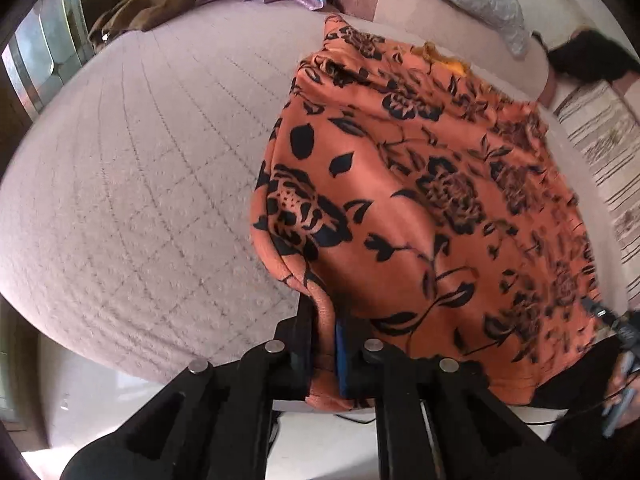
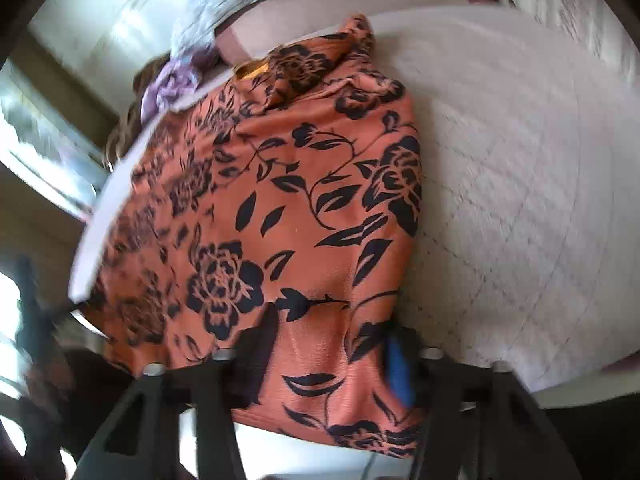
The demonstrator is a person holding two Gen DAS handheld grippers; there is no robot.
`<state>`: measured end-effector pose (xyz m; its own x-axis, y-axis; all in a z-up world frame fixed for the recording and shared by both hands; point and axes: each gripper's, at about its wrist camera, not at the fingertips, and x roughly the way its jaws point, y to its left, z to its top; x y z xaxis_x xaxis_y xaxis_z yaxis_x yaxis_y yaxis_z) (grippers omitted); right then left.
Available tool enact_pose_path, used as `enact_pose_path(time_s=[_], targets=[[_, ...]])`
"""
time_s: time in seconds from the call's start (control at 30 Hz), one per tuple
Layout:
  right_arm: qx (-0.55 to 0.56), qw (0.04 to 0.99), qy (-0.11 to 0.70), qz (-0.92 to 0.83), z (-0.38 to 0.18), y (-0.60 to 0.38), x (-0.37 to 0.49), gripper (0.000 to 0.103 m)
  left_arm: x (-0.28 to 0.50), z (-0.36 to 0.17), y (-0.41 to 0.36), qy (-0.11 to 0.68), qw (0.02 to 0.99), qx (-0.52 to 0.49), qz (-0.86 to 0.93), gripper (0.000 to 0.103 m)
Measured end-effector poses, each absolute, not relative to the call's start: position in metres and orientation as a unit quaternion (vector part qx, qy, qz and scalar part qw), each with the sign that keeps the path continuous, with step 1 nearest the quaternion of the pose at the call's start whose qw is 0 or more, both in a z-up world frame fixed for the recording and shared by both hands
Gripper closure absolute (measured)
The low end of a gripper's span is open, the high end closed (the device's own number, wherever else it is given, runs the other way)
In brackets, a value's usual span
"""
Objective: Fold small clothes
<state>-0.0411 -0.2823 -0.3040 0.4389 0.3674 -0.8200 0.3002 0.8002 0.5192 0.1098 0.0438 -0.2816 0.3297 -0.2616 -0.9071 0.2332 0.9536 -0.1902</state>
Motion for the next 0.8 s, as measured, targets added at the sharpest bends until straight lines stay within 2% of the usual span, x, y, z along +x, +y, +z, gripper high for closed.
enact_pose_path(time_s=[0.13, 0.3, 0.47, 0.8], targets=[[0.334, 0.787, 0.517, 0.031, -0.298, -0.289, -0.038, 0.094, 0.114, -0.261, 0.051, 0.535, 0.827, -0.033, -0.170, 0.095], [0.386, 0.800, 0.456, 0.060, -0.267, -0.315, -0.025, 0.094, 0.128, -0.220, 0.056, 0.494, 0.851, -0.028, -0.175, 0.095], [0.417, 0.811, 0.407, 0.054, -0.244, -0.345, -0.008, 0.094, 0.133, -0.185, 0.049, 0.445, 0.884, 0.042, -0.137, 0.095], [0.420, 0.796, 0.435, 0.038, -0.264, -0.344, -0.015, 0.094, 0.114, -0.186, 0.032, 0.422, 0.892, 0.103, -0.123, 0.095]])
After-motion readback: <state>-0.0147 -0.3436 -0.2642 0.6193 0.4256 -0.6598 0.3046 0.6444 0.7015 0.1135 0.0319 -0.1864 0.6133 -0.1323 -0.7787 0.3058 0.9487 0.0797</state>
